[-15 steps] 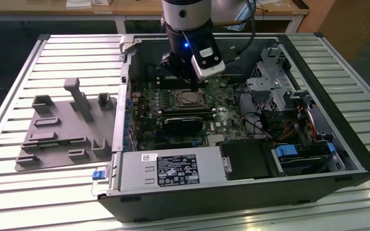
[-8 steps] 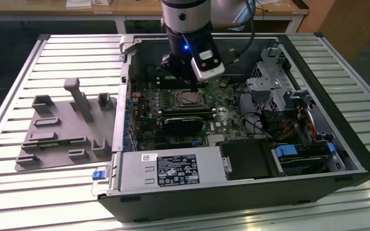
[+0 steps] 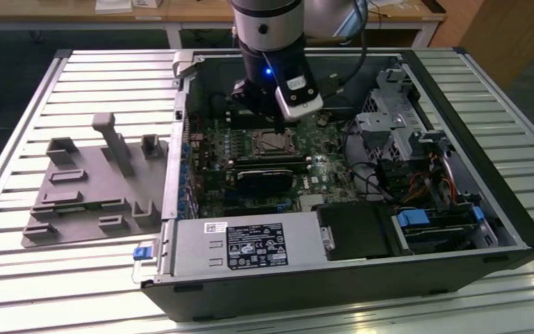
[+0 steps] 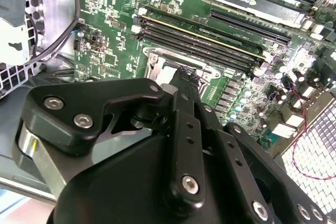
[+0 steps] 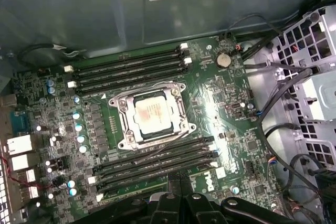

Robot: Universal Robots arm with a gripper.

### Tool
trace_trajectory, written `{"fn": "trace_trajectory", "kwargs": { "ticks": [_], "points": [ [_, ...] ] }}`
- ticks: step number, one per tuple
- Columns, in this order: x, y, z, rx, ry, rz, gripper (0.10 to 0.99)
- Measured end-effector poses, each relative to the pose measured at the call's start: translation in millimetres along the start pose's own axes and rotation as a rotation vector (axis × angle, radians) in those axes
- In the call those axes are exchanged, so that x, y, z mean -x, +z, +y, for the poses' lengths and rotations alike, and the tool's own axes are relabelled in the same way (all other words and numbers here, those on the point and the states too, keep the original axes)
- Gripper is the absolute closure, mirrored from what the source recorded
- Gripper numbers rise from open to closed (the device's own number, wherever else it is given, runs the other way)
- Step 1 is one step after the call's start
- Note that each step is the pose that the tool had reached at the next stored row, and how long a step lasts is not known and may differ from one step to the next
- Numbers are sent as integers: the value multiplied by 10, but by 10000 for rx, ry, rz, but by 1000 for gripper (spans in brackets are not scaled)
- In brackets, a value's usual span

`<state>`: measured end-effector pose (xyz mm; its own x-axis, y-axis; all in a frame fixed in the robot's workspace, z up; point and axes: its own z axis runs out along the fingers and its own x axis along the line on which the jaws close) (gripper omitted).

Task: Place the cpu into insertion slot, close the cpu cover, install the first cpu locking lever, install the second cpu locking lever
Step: 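Install the second cpu locking lever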

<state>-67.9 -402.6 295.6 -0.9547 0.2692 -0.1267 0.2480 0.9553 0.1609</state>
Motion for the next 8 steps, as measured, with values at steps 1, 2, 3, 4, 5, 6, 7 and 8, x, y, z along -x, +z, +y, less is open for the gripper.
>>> {"fn": "trace_trajectory", "kwargs": {
  "ticks": [1, 2, 3, 4, 5, 6, 7, 8],
  "points": [
    [-1, 5, -1, 21, 3, 6, 984],
    [-1, 9, -2, 35, 6, 9, 984],
    [-2, 14, -2, 46, 8, 11, 984],
    [-2, 19, -3, 53, 9, 13, 984],
    [-3, 24, -4, 59, 10, 15, 984],
    [-4, 29, -5, 62, 11, 17, 984],
    [-5, 35, -6, 67, 11, 18, 984],
    [-7, 42, -7, 71, 12, 19, 984]
  ]
}}
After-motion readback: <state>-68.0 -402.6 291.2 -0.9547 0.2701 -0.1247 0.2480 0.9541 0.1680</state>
